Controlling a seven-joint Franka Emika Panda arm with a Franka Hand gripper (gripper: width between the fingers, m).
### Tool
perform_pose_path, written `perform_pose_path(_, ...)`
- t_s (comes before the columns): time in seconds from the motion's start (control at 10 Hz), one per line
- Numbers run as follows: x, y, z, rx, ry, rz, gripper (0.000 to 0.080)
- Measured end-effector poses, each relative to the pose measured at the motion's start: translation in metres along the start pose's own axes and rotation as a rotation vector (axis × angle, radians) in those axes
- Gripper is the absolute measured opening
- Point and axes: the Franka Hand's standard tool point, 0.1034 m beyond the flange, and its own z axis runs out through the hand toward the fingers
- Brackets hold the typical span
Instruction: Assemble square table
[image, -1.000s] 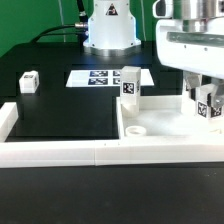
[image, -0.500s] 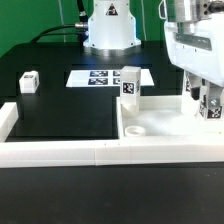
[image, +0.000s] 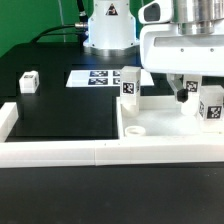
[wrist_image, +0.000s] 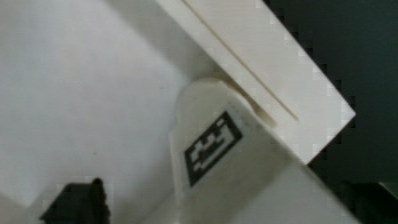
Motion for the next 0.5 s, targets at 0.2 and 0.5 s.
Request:
perform_pose_path(0.2, -0.005, -0.011, -0.002, -0.026, 0.015, -0.293, 0.0649)
perform_pose_path(0.5, -0.005, -0.011, -0.002, -0.039, 0.020, -0.410, 0.0649)
